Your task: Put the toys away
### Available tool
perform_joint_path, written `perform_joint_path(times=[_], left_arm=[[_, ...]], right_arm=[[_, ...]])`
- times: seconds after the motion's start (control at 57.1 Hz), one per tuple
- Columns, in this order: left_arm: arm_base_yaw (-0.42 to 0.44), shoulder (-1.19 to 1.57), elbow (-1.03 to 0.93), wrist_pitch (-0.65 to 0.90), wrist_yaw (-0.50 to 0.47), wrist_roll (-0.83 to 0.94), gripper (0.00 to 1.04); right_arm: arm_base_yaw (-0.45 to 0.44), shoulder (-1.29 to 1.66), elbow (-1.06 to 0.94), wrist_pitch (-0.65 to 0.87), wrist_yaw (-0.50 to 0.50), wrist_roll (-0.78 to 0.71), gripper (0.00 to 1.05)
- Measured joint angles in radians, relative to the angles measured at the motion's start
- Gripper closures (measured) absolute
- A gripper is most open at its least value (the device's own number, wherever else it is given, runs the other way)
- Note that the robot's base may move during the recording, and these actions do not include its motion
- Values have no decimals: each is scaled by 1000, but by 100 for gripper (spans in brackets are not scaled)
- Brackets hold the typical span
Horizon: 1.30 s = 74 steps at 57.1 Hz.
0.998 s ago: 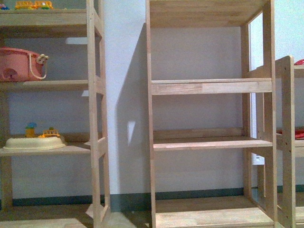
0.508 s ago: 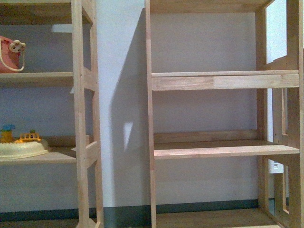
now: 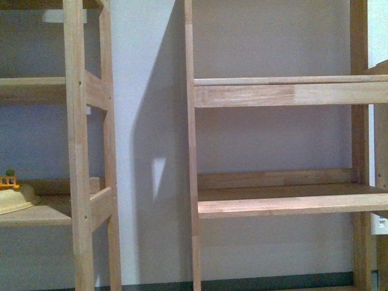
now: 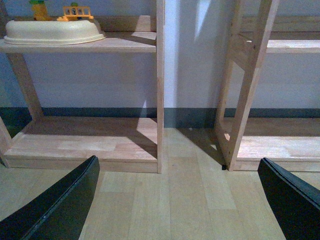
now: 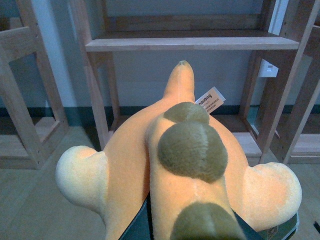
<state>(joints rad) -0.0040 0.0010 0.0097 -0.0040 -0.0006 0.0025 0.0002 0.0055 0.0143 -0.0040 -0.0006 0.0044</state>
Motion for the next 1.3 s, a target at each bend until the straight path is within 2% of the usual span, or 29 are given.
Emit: perform_joint_path(times=[1.033,1.068,1.155,1.225,1.295], left_arm=[[0,0,0,0,0,0,6],[0,2,0,0,0,0,6],[0,1,0,0,0,0,6],[0,1,0,0,0,0,6],[0,1,0,0,0,0,6]], right_arm=[[0,0,0,0,0,0,97],[11,2,0,7,40,12,97],[90,21,1,47,260,60,97],[123,43,3,71,351,58,97],[143,82,24,86,400,49,97]])
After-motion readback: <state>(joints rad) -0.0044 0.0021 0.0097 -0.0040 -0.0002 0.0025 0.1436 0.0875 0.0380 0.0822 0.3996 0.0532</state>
